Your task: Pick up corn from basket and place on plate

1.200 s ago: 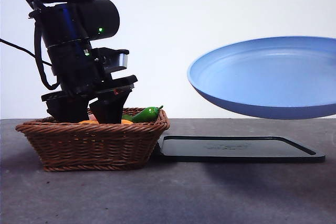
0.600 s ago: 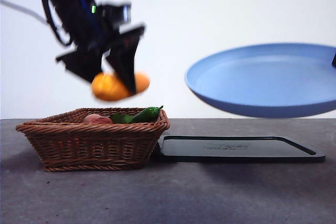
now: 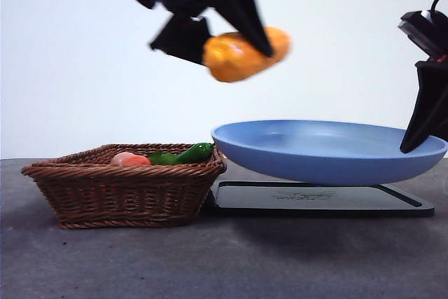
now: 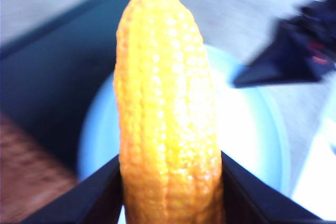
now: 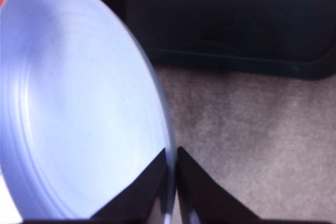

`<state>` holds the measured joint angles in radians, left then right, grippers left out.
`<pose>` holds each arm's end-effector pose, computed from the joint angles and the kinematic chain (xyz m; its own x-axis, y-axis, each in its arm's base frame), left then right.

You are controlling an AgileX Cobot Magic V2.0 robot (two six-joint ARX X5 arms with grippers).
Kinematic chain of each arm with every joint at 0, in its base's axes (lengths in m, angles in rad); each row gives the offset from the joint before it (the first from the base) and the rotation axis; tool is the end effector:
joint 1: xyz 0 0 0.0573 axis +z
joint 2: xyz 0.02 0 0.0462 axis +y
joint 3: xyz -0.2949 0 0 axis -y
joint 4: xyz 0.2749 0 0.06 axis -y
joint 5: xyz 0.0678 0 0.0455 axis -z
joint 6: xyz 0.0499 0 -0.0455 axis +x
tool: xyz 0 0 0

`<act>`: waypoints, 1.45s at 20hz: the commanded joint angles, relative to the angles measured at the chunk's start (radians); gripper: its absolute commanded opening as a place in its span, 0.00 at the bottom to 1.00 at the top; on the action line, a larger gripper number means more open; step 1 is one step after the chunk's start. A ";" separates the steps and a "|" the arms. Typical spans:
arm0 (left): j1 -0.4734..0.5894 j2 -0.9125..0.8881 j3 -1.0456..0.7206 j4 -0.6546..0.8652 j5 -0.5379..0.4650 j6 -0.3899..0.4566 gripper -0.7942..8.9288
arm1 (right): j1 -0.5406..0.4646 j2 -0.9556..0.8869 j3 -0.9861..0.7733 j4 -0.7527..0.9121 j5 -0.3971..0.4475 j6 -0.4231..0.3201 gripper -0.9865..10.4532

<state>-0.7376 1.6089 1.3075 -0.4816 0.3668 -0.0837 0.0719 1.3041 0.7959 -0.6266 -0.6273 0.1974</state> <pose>0.2785 -0.2773 0.2932 0.2485 -0.7104 -0.6585 0.7694 0.5577 -0.3114 0.2546 0.0477 0.2085 0.2989 0.6100 -0.7339 -0.1222 0.7872 0.6045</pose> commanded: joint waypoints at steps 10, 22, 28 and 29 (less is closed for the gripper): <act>-0.115 0.172 0.015 0.002 0.003 0.044 0.34 | -0.012 0.009 0.033 0.024 -0.063 0.006 0.09; -0.119 0.093 0.035 -0.027 0.004 0.041 0.45 | -0.012 0.010 0.035 0.039 -0.049 -0.003 0.09; -0.108 -0.031 0.101 -0.095 0.003 0.046 0.45 | -0.037 0.028 0.050 0.065 -0.009 0.008 0.09; -0.105 -0.054 0.112 -0.105 0.004 0.046 0.44 | -0.044 0.042 0.061 0.065 -0.008 0.008 0.09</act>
<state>-0.8379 1.5520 1.3941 -0.5892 0.3683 -0.0498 0.0288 1.3300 0.8368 -0.5728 -0.6308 0.1989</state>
